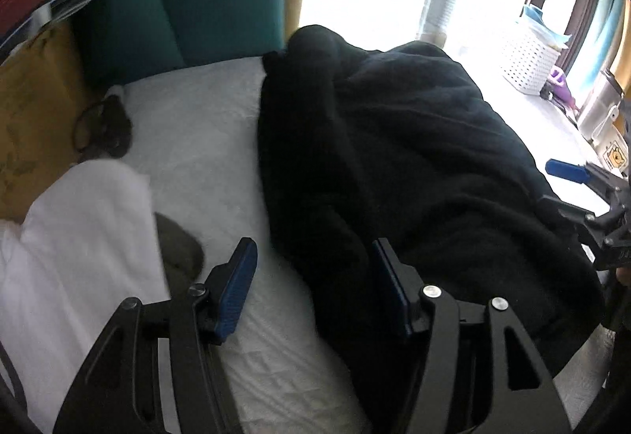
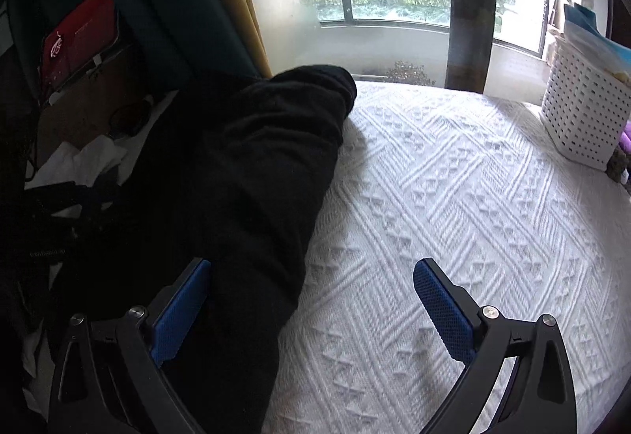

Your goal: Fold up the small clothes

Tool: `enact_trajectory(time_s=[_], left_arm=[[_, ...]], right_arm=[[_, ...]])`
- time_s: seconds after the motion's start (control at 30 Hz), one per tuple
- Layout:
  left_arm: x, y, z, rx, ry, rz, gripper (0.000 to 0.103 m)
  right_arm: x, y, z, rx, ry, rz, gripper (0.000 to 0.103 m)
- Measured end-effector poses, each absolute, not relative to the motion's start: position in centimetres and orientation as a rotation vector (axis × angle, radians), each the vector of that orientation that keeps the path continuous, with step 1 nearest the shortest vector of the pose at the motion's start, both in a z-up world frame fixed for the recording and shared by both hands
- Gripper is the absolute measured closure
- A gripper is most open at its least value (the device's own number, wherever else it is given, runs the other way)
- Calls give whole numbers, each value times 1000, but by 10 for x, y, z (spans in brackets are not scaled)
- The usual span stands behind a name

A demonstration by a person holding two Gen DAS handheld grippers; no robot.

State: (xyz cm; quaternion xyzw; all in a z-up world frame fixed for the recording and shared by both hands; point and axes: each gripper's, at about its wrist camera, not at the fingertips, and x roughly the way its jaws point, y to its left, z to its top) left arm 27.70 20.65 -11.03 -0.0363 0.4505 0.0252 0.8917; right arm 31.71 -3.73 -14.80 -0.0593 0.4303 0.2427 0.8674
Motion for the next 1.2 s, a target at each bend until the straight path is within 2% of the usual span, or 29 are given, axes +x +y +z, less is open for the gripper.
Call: enact_trajectory(time_s=[0.27, 0.43, 0.83, 0.9, 0.93, 0.97, 1.2], left_arm=[[244, 192, -83, -74, 856, 16, 42], [246, 168, -92, -105, 859, 12, 42], [205, 166, -115, -166, 901, -13, 42], [200, 173, -123, -209, 892, -25, 45], [198, 176, -125, -233, 886, -34, 52], [196, 178, -125, -246, 886, -34, 54], [186, 177, -126, -211, 893, 5, 54]], right_arm=[[297, -40, -136, -140, 866, 483, 1], [286, -41, -131, -139, 855, 494, 1], [269, -42, -150, -155, 902, 520, 1], [267, -42, -155, -179, 908, 498, 1], [265, -41, -157, -196, 907, 489, 1], [264, -41, -157, -208, 905, 483, 1], [257, -44, -158, -277, 892, 458, 1]])
